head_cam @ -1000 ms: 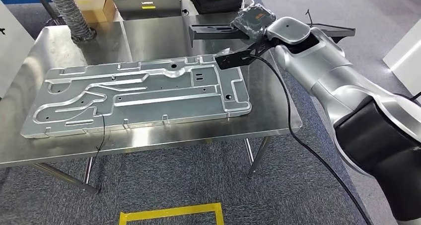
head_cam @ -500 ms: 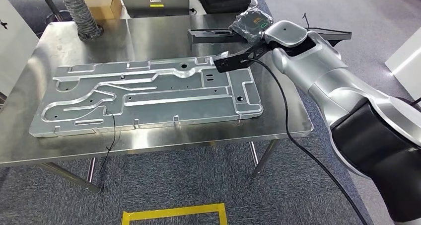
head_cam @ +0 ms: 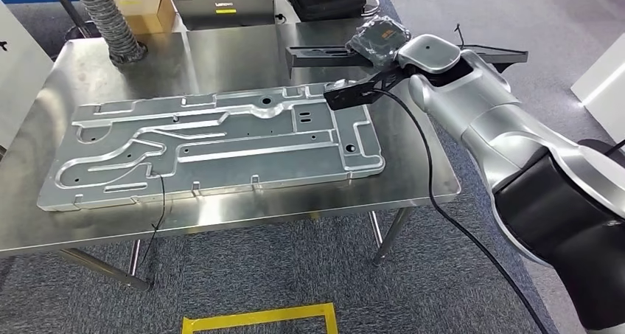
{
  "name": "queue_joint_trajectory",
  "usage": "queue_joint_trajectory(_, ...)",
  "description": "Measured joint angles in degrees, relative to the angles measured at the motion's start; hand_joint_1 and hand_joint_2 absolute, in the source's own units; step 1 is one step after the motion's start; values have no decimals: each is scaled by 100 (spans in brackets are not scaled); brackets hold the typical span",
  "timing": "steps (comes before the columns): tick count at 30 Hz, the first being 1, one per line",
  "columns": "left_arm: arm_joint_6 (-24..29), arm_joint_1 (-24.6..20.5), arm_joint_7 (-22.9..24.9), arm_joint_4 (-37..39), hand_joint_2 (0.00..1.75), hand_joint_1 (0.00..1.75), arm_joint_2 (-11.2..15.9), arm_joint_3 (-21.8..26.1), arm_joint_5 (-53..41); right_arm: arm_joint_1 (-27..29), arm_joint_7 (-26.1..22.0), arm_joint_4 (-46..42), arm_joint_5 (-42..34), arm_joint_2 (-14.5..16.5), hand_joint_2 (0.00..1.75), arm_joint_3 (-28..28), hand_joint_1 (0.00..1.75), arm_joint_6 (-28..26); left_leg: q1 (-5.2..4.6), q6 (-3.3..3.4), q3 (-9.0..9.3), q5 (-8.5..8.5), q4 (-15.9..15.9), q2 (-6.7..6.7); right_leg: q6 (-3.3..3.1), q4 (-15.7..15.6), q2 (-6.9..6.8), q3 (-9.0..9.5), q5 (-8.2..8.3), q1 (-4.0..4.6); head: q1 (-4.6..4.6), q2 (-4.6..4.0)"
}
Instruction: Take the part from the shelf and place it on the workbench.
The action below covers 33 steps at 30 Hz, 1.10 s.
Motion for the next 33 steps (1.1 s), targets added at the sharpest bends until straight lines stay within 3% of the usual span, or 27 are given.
queue_joint_trajectory(1,-1,0,-1,-1,175,0,1,0,-1,-6,1,2,4,-1,175,-7,175,-13,-3,21,88,39,-196,-4,33,18,6,-17,-4,8,0,0)
queue_joint_trajectory(4,-1,9,-1,-1,175,0,3,-1,-2,1,5,12,14,-5,175,-23,175,-31,-24,139,106,27,-282,-12,117,14,11,-54,7,10,-1,1)
queue_joint_trajectory(6,-4,5,-11,-1,175,0,5,-1,-2,1,9,16,18,-8,175,-33,175,-31,-21,220,116,58,-321,-9,157,204,5,-133,-150,-9,-1,1)
queue_joint_trajectory(9,-52,0,-64,-1,175,0,5,-1,5,14,10,20,36,-22,175,-39,175,-29,-38,294,124,69,-337,-10,180,1258,2,-590,-681,-9,0,1)
queue_joint_trajectory(10,-69,5,-75,-1,175,0,5,-1,8,27,10,22,46,-30,175,-39,175,-28,-49,305,126,67,-334,-12,181,1571,2,-736,-773,-7,0,1)
queue_joint_trajectory(11,-80,10,-75,-1,175,0,5,-1,5,39,10,24,55,-37,175,-39,175,-27,-59,311,130,65,-330,-15,173,1699,2,-802,-762,-5,0,1)
queue_joint_trajectory(12,-84,13,-73,-1,175,0,5,-2,-16,43,10,25,65,-40,175,-42,175,-26,-68,314,136,61,-327,-17,156,1580,2,-751,-638,1,0,1)
queue_joint_trajectory(15,-85,3,-68,-1,175,0,3,-6,-121,6,9,23,96,-43,175,-75,175,-25,-96,298,163,40,-320,-20,64,445,-2,-207,-97,49,0,1)
queue_joint_trajectory(17,-83,-3,-73,-1,175,0,-1,-8,-154,-26,4,22,108,-43,87,-101,87,-25,-109,260,157,35,-316,-17,25,66,-7,-27,-14,89,0,1)
queue_joint_trajectory(19,-75,-2,-78,-1,175,0,-2,-8,-159,-37,1,21,116,-46,0,-117,0,-23,-114,207,159,41,-330,-14,-1,30,-7,-14,-18,102,0,1)
queue_joint_trajectory(21,-60,-3,-76,-1,175,0,-1,-8,-154,-43,-3,21,124,-49,0,-128,0,-22,-111,147,145,-23,-275,-8,-47,-28,-19,21,8,68,0,1)
queue_joint_trajectory(22,-56,-3,-68,-1,175,0,0,-8,-149,-49,-5,21,128,-49,0,-132,0,-21,-107,118,84,-138,-113,-4,-70,-58,-26,40,24,48,-1,1)
queue_joint_trajectory(25,-69,-1,7,-1,175,0,1,-7,-111,-54,-8,21,145,-45,0,-148,0,-15,-74,53,-356,-659,933,2,-99,-75,-32,58,35,40,-1,1)
queue_joint_trajectory(26,-78,-3,28,-1,175,0,1,-7,-98,-48,-8,21,153,-44,0,-154,0,-13,-68,44,-469,-731,1194,2,-101,-72,-31,60,35,41,0,1)
queue_joint_trajectory(27,-83,-6,40,-1,175,0,2,-6,-88,-42,-9,21,163,-42,0,-160,0,-10,-67,44,-494,-699,1260,2,-101,-66,-30,61,35,42,0,1)
queue_joint_trajectory(28,-87,-8,48,-1,175,0,3,-5,-84,-40,-9,21,173,-40,0,-167,0,-8,-66,51,-407,-563,1094,2,-98,-59,-28,64,33,42,0,1)
queue_joint_trajectory(30,-87,-11,56,-1,175,0,7,-5,-80,-58,-9,21,190,-40,0,-186,0,-6,-70,88,-38,-199,348,3,-77,-36,-25,63,23,52,0,1)
queue_joint_trajectory(31,-87,-12,57,-1,175,0,10,-5,-79,-73,-9,21,197,-41,0,-198,0,-5,-76,113,132,-92,1,1,-57,-18,-21,50,18,63,0,1)
queue_joint_trajectory(33,-90,-12,62,-1,175,0,13,-5,-72,-91,-8,21,204,-43,0,-213,0,4,-92,165,268,-52,-300,-5,0,2,-18,17,26,83,-1,1)
